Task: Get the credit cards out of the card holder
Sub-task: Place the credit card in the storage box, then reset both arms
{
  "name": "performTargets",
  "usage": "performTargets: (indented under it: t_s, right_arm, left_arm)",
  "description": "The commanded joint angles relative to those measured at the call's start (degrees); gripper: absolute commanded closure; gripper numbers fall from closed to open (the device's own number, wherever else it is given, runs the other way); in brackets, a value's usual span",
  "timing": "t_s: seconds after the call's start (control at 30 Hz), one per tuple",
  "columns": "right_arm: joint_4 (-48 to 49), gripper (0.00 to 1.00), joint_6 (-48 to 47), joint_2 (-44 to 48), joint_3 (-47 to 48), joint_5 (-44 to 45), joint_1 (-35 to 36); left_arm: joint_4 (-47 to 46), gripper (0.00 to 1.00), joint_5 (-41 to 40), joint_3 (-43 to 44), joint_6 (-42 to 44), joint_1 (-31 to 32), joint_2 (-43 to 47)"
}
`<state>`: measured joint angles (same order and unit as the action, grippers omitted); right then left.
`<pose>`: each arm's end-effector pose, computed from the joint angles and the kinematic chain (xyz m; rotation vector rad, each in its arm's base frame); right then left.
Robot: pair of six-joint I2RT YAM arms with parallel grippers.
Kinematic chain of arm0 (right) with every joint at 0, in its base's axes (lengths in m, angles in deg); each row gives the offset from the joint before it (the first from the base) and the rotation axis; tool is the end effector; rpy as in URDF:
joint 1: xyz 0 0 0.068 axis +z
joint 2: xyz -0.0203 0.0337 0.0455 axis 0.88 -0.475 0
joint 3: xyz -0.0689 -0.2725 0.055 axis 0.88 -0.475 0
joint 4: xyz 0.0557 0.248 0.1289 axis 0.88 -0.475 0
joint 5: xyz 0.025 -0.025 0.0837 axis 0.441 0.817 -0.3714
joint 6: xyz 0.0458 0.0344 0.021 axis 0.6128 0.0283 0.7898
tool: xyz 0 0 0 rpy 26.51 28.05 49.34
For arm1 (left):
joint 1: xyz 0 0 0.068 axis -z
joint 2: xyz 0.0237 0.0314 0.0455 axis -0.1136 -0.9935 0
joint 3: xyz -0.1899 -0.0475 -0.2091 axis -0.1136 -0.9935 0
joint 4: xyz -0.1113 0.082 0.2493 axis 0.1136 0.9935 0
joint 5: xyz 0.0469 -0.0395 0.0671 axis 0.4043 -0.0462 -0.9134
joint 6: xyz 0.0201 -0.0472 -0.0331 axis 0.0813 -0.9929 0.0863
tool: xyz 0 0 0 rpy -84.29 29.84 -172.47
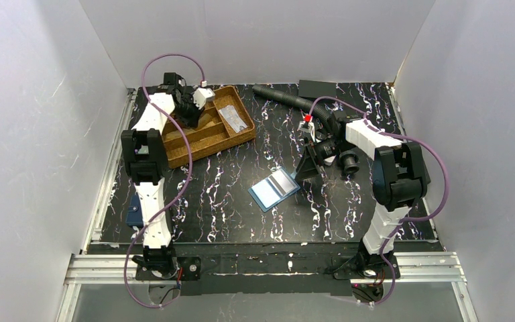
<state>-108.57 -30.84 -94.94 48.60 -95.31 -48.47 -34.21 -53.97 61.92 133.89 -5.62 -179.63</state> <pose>0.3469 0.1231 0.1982 -1.1911 2.1127 1.4322 0.5367 -0.0269 0.2143 1.2029 2.1788 -0.1922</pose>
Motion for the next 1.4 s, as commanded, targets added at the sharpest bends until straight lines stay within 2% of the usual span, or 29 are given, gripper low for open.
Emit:
performTargets:
  t_s: [0.0,0.4,0.77,0.83,0.93,0.97,1.07,1.17,1.23,1.33,1.37]
  right_arm:
    - [-1.54,0.02,-1.41,-0.79,2.17,-1.62,-0.07]
    - [-2.04,0.02,-1.91,-0.89,2.27,-1.89,-0.07]
    - [-2.94,0.02,-2.64,-0.96,2.53,-1.89,-0.12]
    - [-3.27,0.02,-2.99,-0.9,2.74,-1.68,-0.07]
    - [-3.84,0.01,-3.71,-0.53,3.23,-0.96,-0.07]
    - [-3.76,0.02,-3.82,-0.26,3.13,-0.66,-0.12]
    - [-3.07,0.02,-3.84,0.83,2.91,0.9,-0.43]
    - [-1.71,0.02,-3.69,2.18,2.28,2.6,-1.26]
    - [-0.18,0.02,-3.83,3.62,1.54,4.56,-2.18]
    - [3.48,0.02,-2.83,6.91,-0.7,7.45,-3.85]
    - [5.23,0.02,-1.84,8.13,-1.69,8.53,-4.23]
  left_arm:
    - [0.35,0.88,1.85,2.0,-0.58,0.05,-0.54]
    - [-2.29,0.85,-1.22,2.1,-4.6,0.05,-0.19]
    - [-5.74,0.84,2.78,1.93,-12.34,0.06,1.24]
    - [-7.16,0.84,3.36,-0.02,-14.56,0.06,3.54]
    - [-14.83,0.82,3.2,-7.35,-18.91,-0.09,10.53]
    - [-18.41,0.79,3.22,-10.93,-21.46,-0.11,13.4]
    - [-30.47,0.62,1.01,-22.77,-30.28,-0.42,24.27]
    - [-40.13,0.39,-1.27,-34.32,-40.93,-0.81,35.91]
    - [-44.26,0.31,0.29,-41.77,-47.94,-2.4,43.3]
    - [-48.87,0.06,5.65,-51.41,-60.01,-5.05,54.0]
    - [-48.91,0.03,7.84,-54.06,-63.86,-5.48,56.37]
